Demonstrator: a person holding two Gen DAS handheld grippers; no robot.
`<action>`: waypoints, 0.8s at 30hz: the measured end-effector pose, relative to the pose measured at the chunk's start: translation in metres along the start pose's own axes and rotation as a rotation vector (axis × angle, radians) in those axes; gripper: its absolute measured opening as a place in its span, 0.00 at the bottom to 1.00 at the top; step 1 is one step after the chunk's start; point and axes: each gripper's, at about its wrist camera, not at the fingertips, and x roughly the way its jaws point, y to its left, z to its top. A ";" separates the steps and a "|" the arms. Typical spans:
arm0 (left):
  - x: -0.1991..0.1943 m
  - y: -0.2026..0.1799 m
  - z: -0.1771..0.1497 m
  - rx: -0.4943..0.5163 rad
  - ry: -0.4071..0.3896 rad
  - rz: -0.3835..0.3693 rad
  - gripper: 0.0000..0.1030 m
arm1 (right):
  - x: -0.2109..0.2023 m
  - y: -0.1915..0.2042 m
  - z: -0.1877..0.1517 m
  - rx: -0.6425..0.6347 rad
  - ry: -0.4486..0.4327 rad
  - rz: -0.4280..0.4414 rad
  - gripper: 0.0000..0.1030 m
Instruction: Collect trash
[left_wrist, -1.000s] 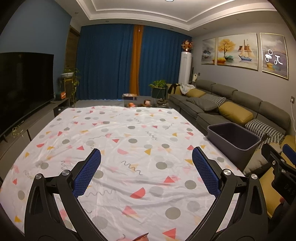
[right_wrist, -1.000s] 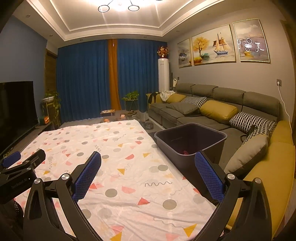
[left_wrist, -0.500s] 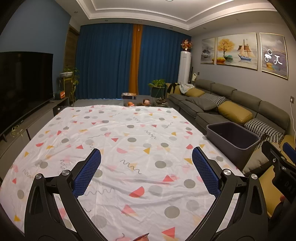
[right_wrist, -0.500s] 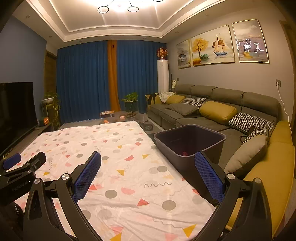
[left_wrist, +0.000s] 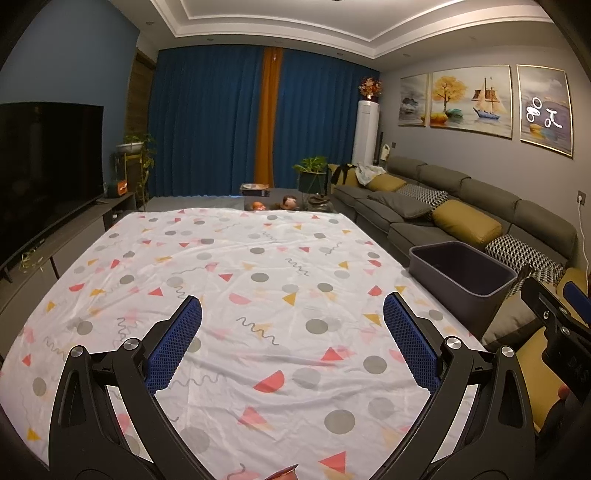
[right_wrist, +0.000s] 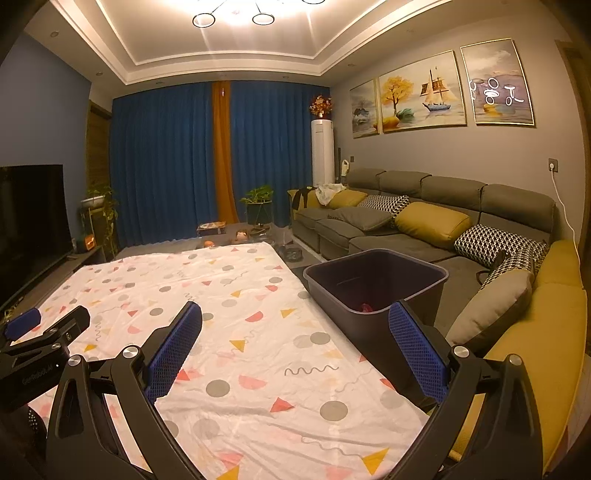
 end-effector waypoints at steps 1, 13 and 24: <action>0.000 0.000 0.000 0.000 -0.001 -0.001 0.94 | 0.000 0.000 0.000 0.000 0.000 0.000 0.95; 0.001 -0.001 0.002 -0.001 0.004 -0.009 0.94 | -0.001 -0.003 0.002 0.002 -0.005 -0.003 0.95; 0.001 -0.001 0.003 -0.003 0.005 -0.013 0.94 | -0.001 -0.004 0.002 0.003 -0.005 -0.004 0.95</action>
